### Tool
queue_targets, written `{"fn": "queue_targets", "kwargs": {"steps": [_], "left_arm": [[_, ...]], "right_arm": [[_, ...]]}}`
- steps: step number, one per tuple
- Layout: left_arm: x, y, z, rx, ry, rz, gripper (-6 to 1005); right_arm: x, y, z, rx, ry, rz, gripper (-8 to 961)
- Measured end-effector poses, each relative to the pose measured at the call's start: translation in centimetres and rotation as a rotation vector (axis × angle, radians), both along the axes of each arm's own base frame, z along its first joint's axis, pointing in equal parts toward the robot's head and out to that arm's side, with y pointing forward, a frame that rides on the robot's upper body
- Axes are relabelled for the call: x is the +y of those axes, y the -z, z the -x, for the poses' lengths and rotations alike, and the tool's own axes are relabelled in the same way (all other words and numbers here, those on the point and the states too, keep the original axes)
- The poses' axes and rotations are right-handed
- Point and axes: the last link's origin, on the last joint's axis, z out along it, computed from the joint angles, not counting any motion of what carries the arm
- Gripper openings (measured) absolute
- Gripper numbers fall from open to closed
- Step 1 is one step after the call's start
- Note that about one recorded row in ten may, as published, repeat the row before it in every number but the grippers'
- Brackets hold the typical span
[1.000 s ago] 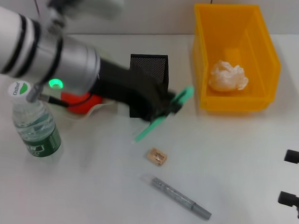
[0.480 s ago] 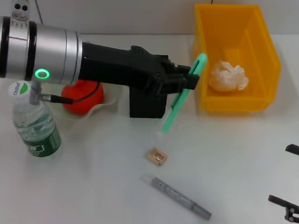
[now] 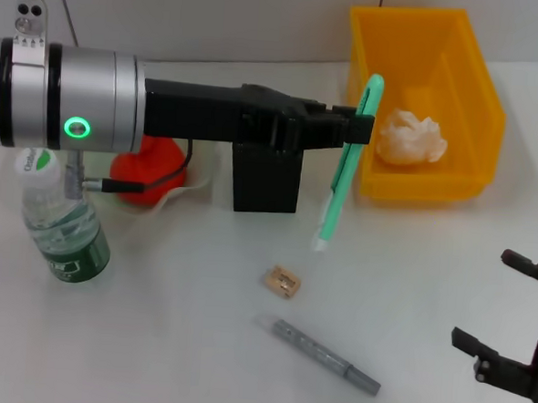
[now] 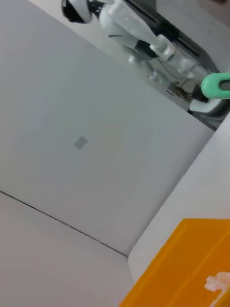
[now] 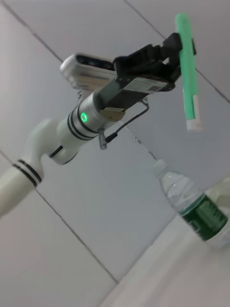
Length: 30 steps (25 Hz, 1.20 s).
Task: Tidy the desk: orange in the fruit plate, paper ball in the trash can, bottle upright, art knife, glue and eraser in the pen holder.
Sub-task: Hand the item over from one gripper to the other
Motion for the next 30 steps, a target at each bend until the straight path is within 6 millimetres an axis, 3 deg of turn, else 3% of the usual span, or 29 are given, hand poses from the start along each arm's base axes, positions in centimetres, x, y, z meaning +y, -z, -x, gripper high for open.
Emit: {"fn": "queue_targets", "kwargs": {"steps": [7,8,11,16,21,30], "left_arm": [[-0.1,1.0,1.2,-0.053,-0.095,0.077,201],[-0.3,1.2,1.4,-0.05,-0.103,0.09,201],[-0.6,1.7,1.5,-0.042,-0.112,0.108,201],[-0.8,2.1,1.7,-0.03,-0.145,0.144,202],[-0.9,2.3,1.5,-0.02,-0.151,0.161,203],[-1.4,3.3,1.4,0.055,-0.119,0.198,204]], "right_arm": [[-1.1,2.0,0.3,-0.114,-0.128,-0.278,832],[-1.3,3.0,0.5,-0.161,-0.15,-0.398,832],[-1.4,4.2,0.9,-0.23,-0.172,-0.538,832],[-2.0,5.4,1.3,-0.362,-0.28,-0.667,832],[-2.7,6.3,1.8,-0.405,-0.36,-0.701,831],[-2.3,6.3,2.5,-0.401,-0.448,-0.72,831]]}}
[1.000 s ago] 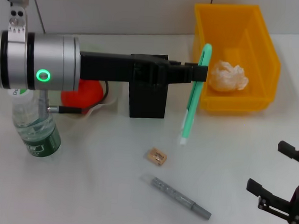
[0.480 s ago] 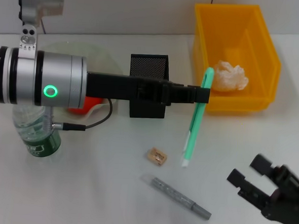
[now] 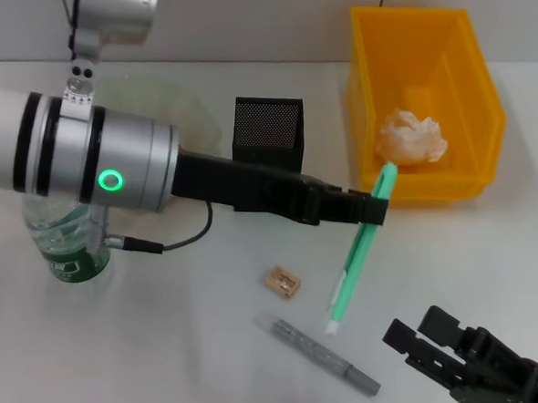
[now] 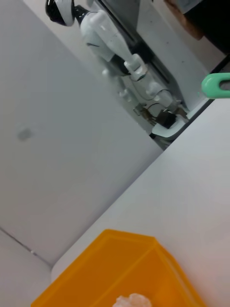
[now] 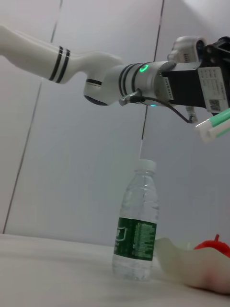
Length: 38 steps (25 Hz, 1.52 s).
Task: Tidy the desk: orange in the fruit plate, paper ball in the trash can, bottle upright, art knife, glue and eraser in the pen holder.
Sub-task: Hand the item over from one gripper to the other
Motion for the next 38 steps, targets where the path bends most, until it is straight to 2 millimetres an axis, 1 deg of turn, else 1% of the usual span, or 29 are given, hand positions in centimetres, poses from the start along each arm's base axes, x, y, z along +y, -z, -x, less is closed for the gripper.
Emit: {"fn": "queue_targets", "kwargs": {"steps": [5,7,14,18,26,38], "left_arm": [[-0.1,0.2,-0.1,0.003,-0.01,0.013,204],[0.0,0.2,-0.3,0.003,-0.01,0.017,204],[0.0,0.2,-0.4,0.007,-0.013,0.027,205],[0.0,0.3,-0.4,0.008,-0.013,0.033,206],[0.1,0.5,-0.3,0.013,-0.023,0.047,207],[0.2,0.5,-0.3,0.011,-0.026,0.046,208]], "right_arm": [[0.7,0.3,0.1,-0.032,-0.025,0.006,831],[1.4,0.5,0.3,-0.055,-0.038,0.005,831],[2.0,0.8,0.5,-0.073,-0.058,0.014,831],[2.8,1.0,1.1,-0.071,-0.086,0.018,831],[3.3,1.2,1.7,-0.069,-0.115,0.025,831],[3.9,1.3,1.9,-0.08,-0.125,0.021,831]]}}
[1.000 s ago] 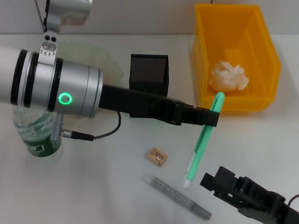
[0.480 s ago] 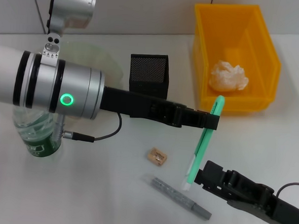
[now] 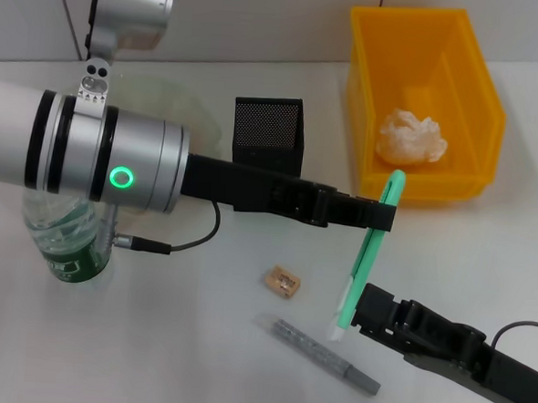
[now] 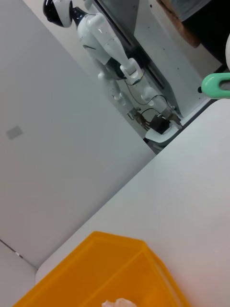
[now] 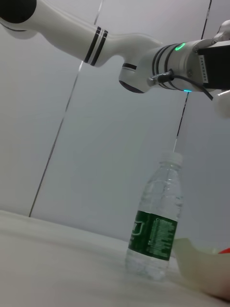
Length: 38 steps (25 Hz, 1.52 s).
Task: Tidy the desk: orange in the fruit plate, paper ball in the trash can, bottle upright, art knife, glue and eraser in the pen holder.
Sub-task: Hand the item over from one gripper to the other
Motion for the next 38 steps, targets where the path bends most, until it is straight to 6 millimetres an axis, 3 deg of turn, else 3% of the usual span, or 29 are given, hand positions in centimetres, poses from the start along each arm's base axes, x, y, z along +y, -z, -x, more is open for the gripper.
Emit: {"fn": "queue_targets", "kwargs": {"steps": [3,11,16,23,28,38], "left_arm": [[0.0,0.0,0.0,-0.001,-0.001,0.0,208],[0.0,0.1,0.0,-0.004,-0.005,0.005,209],[0.0,0.2,-0.1,-0.004,-0.002,0.009,210],[0.0,0.2,-0.1,-0.006,-0.002,0.008,211],[0.0,0.2,-0.2,-0.006,-0.002,0.009,211],[0.0,0.2,-0.2,-0.008,0.009,0.005,213]], "right_arm": [[0.1,0.0,0.0,-0.004,0.001,-0.011,831],[0.3,0.6,0.1,-0.032,-0.002,-0.028,659],[0.2,0.6,0.1,-0.028,-0.006,-0.026,474],[0.0,0.7,0.5,0.0,-0.002,-0.023,465],[0.1,0.8,0.6,0.005,-0.004,-0.03,333],[0.2,1.0,0.7,0.0,0.004,-0.036,296]]}}
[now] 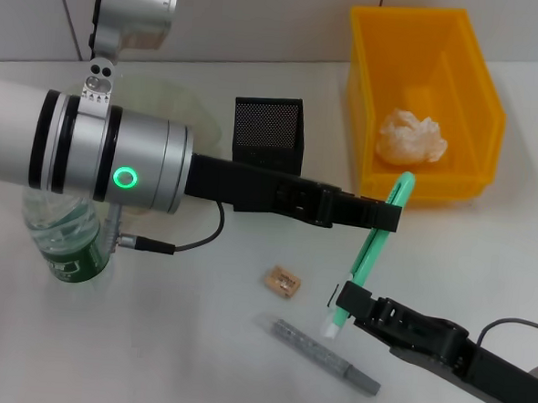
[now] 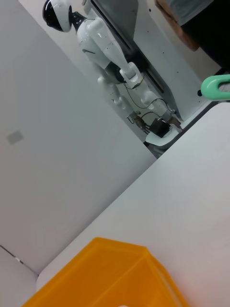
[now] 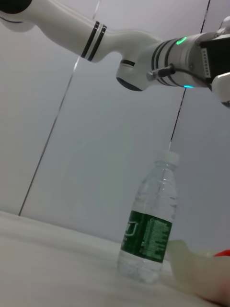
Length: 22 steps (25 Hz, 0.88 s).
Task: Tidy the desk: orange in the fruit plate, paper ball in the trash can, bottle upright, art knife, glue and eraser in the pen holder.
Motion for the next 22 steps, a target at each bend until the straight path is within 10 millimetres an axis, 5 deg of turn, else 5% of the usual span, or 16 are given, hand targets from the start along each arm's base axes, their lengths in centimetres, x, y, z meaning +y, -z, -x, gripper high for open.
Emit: {"fn": "queue_targets", "kwargs": {"steps": [20,22], "left_arm": [[0.24,-0.27,0.12,-0.047,-0.03,-0.003,215],[0.22,-0.33,-0.09,-0.062,-0.012,-0.01,276]], "right_arm": [[-0.41,0.26,-0.23,-0.013,0.013,-0.021,217],[-0.47,0.26,-0.26,-0.012,0.015,-0.02,197]]}}
